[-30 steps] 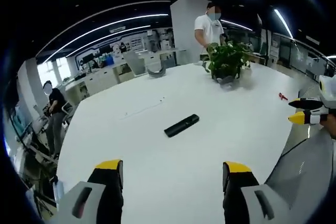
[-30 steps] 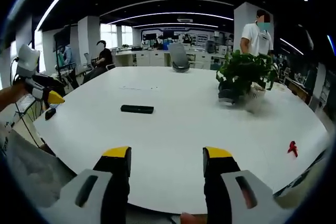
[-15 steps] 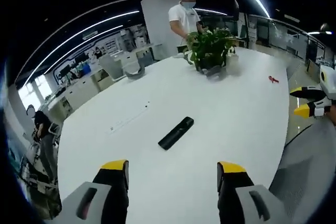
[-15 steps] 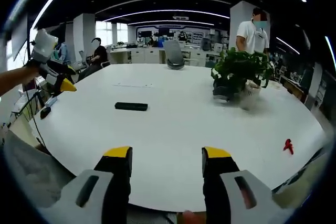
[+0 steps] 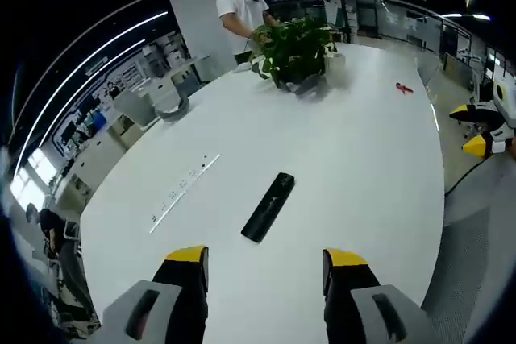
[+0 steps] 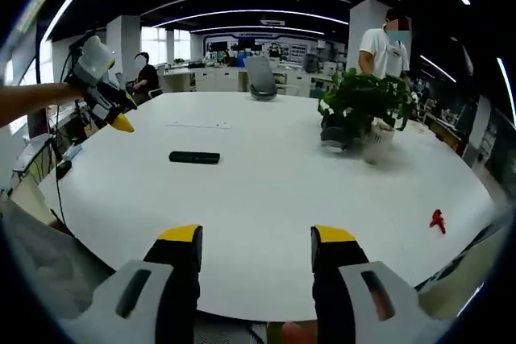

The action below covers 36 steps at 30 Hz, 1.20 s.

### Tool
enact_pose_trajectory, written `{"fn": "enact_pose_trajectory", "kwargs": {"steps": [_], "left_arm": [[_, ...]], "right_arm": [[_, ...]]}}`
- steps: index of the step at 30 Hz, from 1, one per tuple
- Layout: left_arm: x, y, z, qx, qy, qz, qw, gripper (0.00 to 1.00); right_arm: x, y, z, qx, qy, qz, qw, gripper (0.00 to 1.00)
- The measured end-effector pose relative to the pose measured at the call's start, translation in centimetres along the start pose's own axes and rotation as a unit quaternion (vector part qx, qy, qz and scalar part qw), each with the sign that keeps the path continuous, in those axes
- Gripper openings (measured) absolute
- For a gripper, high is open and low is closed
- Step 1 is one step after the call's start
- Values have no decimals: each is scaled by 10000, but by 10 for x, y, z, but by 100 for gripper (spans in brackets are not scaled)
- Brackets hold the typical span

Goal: Press the specified remote control buttons in sequence, fully releasing each button before pressing the next.

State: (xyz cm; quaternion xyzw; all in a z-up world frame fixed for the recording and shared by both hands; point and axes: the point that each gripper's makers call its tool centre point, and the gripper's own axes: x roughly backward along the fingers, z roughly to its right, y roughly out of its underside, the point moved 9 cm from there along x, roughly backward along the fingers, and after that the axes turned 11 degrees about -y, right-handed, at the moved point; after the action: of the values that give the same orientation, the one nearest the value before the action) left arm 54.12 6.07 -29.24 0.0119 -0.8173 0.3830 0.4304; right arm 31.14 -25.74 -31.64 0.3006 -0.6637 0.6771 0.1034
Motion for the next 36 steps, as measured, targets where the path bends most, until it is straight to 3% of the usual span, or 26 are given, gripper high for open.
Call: {"fn": "enact_pose_trajectory", "kwargs": {"steps": [11,23,36], "left_arm": [[-46,-19,-8,-494,649,-203,9965,48],[-101,-5,-12,-1122,1038,-553,9867,42],[-147,-1,-9,-1432,1516,-795,9748,38]], "right_arm": [[-2,2,3,-58,73,-111,9999,58],[-4,4,2,38,76,-316,9995,56],[-6,8,3,58,103,-501,9987,55]]}}
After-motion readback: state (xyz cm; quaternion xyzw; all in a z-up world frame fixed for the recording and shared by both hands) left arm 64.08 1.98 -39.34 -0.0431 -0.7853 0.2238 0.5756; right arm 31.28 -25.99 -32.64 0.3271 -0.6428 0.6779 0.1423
